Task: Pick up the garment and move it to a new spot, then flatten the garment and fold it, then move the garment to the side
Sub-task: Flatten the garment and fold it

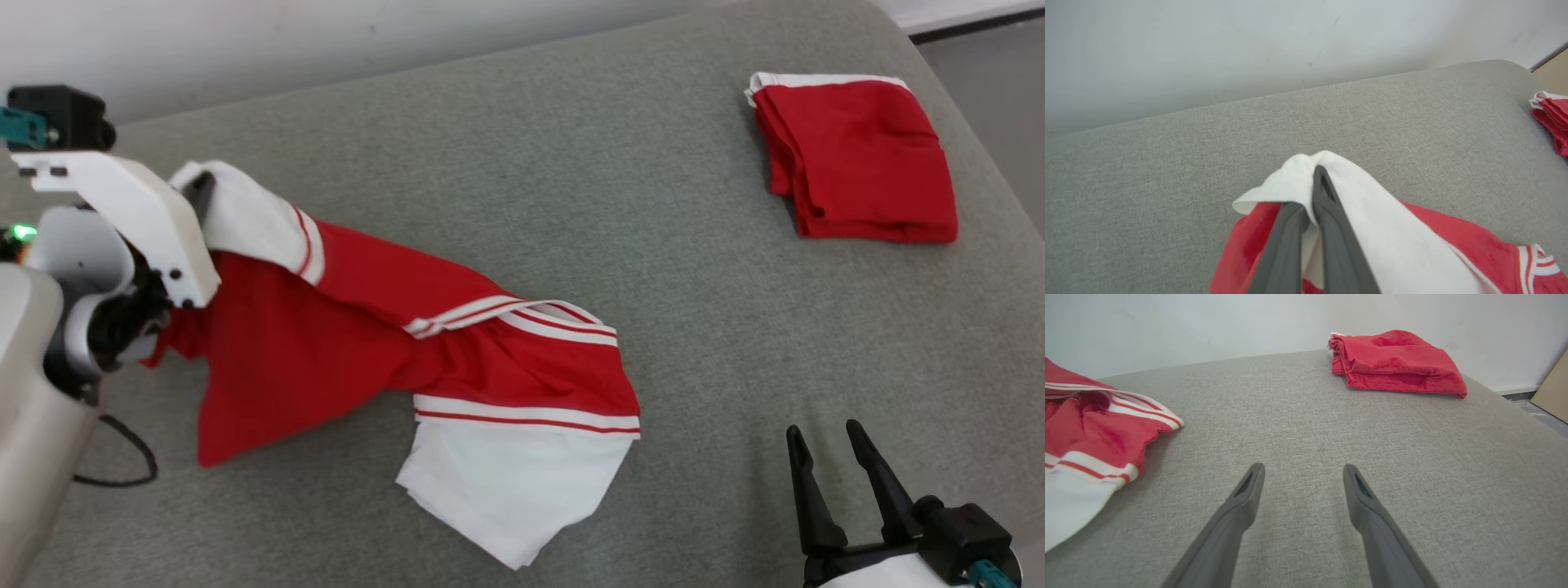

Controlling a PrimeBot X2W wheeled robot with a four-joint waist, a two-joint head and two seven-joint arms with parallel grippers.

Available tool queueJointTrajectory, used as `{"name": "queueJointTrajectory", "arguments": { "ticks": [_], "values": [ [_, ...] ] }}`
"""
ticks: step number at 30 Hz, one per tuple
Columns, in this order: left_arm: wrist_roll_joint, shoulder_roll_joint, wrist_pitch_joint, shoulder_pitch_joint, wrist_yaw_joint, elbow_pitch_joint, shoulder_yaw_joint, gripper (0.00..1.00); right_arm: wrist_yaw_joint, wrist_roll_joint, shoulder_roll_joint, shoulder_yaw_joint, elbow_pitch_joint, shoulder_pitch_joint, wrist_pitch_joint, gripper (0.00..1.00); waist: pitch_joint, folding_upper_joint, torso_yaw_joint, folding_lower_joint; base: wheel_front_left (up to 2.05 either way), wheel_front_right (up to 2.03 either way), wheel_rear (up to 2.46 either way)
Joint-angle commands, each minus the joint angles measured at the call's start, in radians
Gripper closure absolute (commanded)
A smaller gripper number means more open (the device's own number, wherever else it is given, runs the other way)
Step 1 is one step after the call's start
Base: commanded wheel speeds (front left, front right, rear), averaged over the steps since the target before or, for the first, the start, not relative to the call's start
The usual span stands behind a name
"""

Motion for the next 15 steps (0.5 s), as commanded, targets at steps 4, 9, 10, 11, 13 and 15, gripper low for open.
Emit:
{"name": "queueJointTrajectory", "arguments": {
  "ticks": [4,9,10,11,13,15],
  "values": [
    [0.084,0.005,-0.052,-0.079,-0.012,0.084,-0.030,0.56,-0.002,0.011,0.001,0.005,0.001,-0.026,-0.003,0.00,0.033,0.0000,-0.036,-0.0001,0.00,0.00,0.00],
    [0.092,-0.036,-0.120,-0.109,-0.031,0.177,-0.040,0.00,-0.002,0.009,0.001,-0.003,0.004,-0.025,-0.003,0.00,0.025,0.0000,-0.025,-0.0001,0.00,0.00,0.00],
    [0.090,-0.041,-0.141,-0.107,-0.036,0.185,-0.035,0.00,-0.002,0.007,0.001,-0.007,0.005,-0.023,-0.003,0.00,0.020,0.0000,-0.019,-0.0001,0.00,0.00,0.00],
    [0.093,-0.044,-0.162,-0.102,-0.039,0.192,-0.033,0.00,-0.002,0.002,0.000,-0.010,0.006,-0.020,-0.003,0.00,0.013,0.0000,-0.013,-0.0001,0.00,0.00,0.00],
    [0.124,-0.024,-0.224,-0.085,-0.042,0.184,-0.034,0.00,-0.002,-0.005,0.001,-0.010,0.008,-0.015,-0.003,0.00,-0.003,0.0000,-0.006,-0.0001,0.00,0.00,0.00],
    [0.124,-0.023,-0.276,-0.046,-0.039,0.163,-0.030,0.00,-0.002,-0.009,0.000,-0.026,0.006,-0.005,-0.003,0.00,-0.023,0.0000,0.009,-0.0001,0.00,0.00,0.00]
  ]
}}
